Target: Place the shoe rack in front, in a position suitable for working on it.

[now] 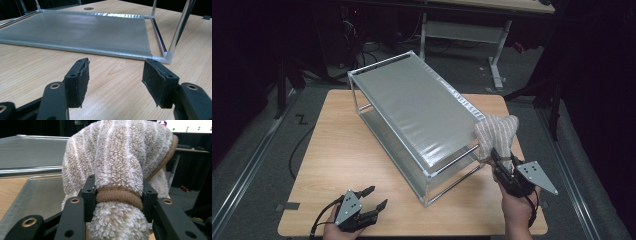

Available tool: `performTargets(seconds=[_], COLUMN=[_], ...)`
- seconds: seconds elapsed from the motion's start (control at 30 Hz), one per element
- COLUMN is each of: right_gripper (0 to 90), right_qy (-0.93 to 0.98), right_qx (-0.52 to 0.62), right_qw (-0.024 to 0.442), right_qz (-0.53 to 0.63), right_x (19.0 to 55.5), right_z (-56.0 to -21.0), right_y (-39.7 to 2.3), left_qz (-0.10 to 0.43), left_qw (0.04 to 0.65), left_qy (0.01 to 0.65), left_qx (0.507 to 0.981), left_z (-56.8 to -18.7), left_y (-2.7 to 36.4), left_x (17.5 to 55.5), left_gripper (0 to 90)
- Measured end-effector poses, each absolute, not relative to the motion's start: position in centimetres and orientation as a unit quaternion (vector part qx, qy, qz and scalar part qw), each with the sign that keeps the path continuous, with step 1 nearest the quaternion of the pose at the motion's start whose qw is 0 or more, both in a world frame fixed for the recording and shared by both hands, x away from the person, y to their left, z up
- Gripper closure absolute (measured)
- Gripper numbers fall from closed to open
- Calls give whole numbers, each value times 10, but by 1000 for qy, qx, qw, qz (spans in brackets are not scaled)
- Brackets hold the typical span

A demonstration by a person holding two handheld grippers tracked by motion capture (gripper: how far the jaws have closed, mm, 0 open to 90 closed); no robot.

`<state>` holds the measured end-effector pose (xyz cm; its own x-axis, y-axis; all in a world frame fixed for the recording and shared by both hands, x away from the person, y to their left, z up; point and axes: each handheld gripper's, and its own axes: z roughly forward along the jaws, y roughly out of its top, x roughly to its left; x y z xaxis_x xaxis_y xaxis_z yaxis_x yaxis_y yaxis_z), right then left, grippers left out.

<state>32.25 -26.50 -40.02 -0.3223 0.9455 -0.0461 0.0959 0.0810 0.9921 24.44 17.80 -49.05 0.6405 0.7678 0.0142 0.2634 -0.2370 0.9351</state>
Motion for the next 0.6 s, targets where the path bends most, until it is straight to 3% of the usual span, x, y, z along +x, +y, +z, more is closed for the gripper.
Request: performTargets(seconds=[0.6], right_gripper=[589], right_qy=[664], right_qx=[348], right_qw=[370], right_qz=[549], right_x=[280], right_z=[-397], right_y=[-216], left_qz=[227], left_qw=[521], left_qy=[314], left_qx=[761], left_z=[-489], left_y=[157], left_x=[258], left_gripper=[385])
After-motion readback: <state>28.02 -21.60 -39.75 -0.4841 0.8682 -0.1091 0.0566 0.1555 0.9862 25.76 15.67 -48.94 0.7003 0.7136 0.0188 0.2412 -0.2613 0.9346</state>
